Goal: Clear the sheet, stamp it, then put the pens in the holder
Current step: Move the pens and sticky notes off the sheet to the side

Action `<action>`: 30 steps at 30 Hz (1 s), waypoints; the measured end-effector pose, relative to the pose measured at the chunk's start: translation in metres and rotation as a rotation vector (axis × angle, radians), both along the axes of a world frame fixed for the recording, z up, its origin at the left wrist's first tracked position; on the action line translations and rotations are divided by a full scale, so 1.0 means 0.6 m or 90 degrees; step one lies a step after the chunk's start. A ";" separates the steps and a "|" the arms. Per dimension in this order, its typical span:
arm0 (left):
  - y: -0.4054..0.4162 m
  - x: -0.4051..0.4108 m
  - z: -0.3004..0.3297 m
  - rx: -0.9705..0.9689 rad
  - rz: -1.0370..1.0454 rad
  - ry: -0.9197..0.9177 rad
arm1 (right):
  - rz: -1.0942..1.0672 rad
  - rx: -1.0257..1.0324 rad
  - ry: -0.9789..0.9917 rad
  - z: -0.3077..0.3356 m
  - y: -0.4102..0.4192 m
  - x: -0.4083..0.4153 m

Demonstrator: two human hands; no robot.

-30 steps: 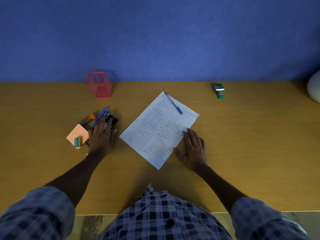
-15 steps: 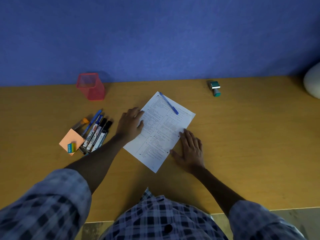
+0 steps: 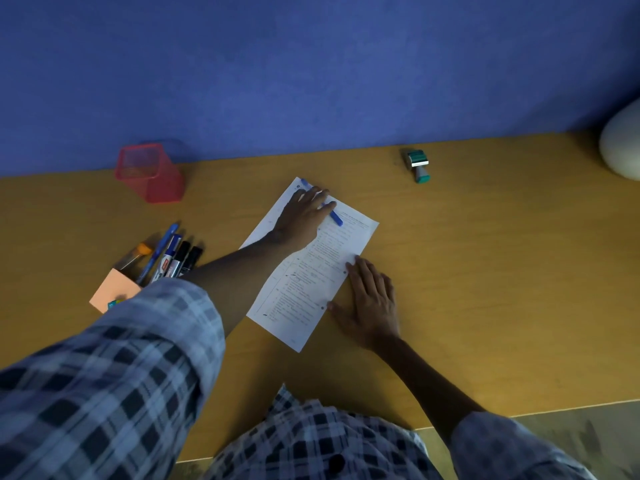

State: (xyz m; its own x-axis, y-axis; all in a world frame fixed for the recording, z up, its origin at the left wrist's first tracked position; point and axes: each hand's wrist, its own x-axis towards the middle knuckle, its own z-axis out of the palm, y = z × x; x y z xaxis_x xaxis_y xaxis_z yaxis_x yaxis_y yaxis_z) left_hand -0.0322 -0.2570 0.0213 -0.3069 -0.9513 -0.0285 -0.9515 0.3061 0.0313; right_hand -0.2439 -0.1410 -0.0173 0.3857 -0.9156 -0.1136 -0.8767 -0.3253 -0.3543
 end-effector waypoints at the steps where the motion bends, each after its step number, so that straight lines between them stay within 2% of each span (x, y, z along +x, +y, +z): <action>1: -0.006 -0.004 -0.001 0.001 -0.005 -0.021 | 0.002 0.003 0.005 -0.001 -0.001 -0.001; 7: -0.007 -0.008 -0.006 -0.003 0.016 -0.054 | 0.003 -0.004 0.015 -0.003 0.000 -0.003; 13: 0.055 0.031 -0.003 -0.036 0.038 0.047 | -0.002 -0.013 -0.002 0.004 0.002 -0.002; 16: 0.088 0.060 -0.005 -0.026 0.022 0.026 | 0.002 -0.015 0.005 0.004 0.002 -0.003; 23: 0.158 0.115 -0.005 -0.003 0.107 -0.039 | 0.002 -0.015 0.007 0.003 0.002 -0.001; 30: 0.228 0.173 -0.010 -0.033 0.182 -0.058 | 0.004 -0.021 0.008 0.003 0.003 -0.001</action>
State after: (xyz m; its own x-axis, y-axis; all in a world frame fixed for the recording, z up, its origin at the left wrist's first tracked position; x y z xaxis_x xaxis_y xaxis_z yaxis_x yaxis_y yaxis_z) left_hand 0.0714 -0.1202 0.0151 -0.0244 -0.9997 0.0073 -0.9975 0.0239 -0.0664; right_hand -0.2447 -0.1393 -0.0154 0.3895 -0.9167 -0.0888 -0.8792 -0.3414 -0.3322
